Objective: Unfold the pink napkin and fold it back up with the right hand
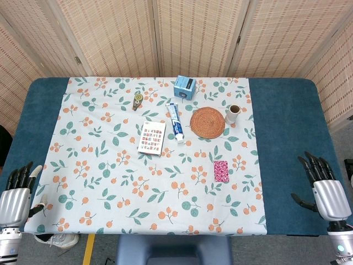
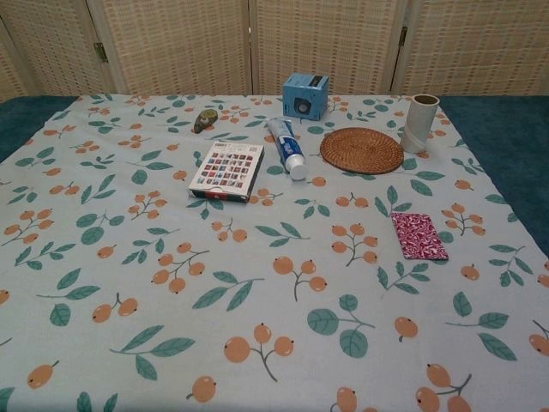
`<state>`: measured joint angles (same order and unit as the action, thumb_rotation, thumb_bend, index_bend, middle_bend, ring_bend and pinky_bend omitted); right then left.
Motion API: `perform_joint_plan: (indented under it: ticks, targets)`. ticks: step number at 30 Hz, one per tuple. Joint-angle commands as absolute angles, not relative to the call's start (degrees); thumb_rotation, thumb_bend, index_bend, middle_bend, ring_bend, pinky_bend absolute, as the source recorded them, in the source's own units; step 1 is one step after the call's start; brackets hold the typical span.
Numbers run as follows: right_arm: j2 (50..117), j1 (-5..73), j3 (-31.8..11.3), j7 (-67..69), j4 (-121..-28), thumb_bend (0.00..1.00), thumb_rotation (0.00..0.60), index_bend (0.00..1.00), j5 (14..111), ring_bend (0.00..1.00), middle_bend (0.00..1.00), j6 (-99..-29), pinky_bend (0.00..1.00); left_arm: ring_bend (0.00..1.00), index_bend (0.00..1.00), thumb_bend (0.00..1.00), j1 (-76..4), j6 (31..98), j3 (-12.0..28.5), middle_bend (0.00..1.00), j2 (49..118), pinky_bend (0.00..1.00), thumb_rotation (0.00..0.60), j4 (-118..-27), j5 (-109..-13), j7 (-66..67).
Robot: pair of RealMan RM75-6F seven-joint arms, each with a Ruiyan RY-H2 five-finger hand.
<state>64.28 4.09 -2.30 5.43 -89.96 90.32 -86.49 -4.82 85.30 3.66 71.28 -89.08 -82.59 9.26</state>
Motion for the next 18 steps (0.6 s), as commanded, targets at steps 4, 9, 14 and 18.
perform_joint_plan:
  ticks: [4,9,14,18]
  targets:
    - [64.3,4.3,-2.3,5.3,-90.1,0.22,0.6,0.01,90.2,0.0,0.0,-86.2,0.0,0.07,0.14,0.43,-4.8,85.2,3.5,0.01,71.3,0.0,0.6,-89.0,-82.6,9.2]
    - [64.2,4.4,-2.3,5.2,-90.3,0.22,0.6,0.01,90.3,0.0,0.0,-86.2,0.0,0.07,0.14,0.43,-4.5,85.6,3.4,0.01,71.1,0.0,0.6,-88.9,-82.5,8.8]
    - [64.1,4.4,-2.3,4.2,-91.0,0.22,0.6,0.03,90.3,0.0,0.0,-86.1,0.0,0.07,0.15,0.43,-4.4,85.8,3.3,0.01,71.1,0.0,0.6,-89.0,-82.7,8.6]
    - [63.7,4.7,-2.1,4.2,-91.4,0.22,0.6,0.04,90.3,0.0,0.0,-85.4,0.0,0.08,0.15,0.43,-4.4,86.0,3.4,0.01,71.1,0.0,0.6,-89.1,-82.9,8.6]
